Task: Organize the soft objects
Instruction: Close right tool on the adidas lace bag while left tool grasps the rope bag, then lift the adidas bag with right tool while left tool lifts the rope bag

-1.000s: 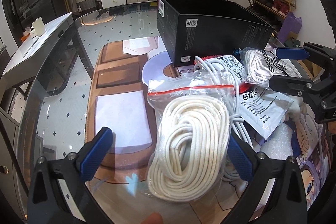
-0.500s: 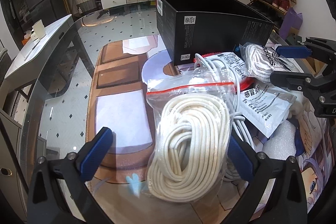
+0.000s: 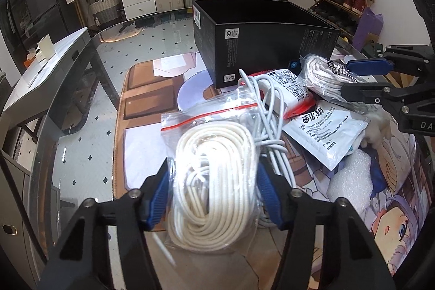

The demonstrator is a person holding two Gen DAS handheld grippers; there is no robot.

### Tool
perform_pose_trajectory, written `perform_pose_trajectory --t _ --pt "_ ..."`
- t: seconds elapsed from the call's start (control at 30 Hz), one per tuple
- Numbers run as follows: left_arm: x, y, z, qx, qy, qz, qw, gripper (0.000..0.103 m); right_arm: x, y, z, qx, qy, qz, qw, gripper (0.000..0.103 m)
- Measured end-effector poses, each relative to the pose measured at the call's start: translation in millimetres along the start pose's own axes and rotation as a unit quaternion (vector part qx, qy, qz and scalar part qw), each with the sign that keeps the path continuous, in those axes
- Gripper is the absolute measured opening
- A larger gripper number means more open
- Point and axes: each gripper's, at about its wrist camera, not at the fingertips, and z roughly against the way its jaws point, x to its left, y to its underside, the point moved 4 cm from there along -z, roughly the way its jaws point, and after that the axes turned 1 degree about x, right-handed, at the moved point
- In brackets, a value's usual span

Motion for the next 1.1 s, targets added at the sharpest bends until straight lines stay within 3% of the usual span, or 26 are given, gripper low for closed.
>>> perform_pose_trajectory --t 0.17,0.23,0.4,0.9,1.07,1.1 --pt "8 2 6 -0.001 0.023 0.022 0.9995 0.044 0 0 6 -0.004 -0.002 -0.007 1.000 0.034" --pt "11 3 8 0.000 0.037 0.036 0.9987 0.043 0 0 8 -0.007 -0.003 -0.010 1.000 0.022" --pt "9 5 14 -0.002 0.042 0.030 0.9987 0.041 0 0 7 -0.003 -0.006 -0.014 1.000 0.020" --pt "4 8 29 -0.004 0.043 0.027 0.9987 0.034 -2 -2 -5 0.027 -0.014 -0.010 0.999 0.021" --pt "6 9 32 -0.006 0.045 0.033 0.9984 0.034 -2 -7 -15 0.051 -0.004 0.009 0.999 0.031" --pt "5 9 32 -0.006 0.046 0.033 0.9984 0.034 -1 -8 -17 0.056 -0.001 0.013 0.998 0.039"
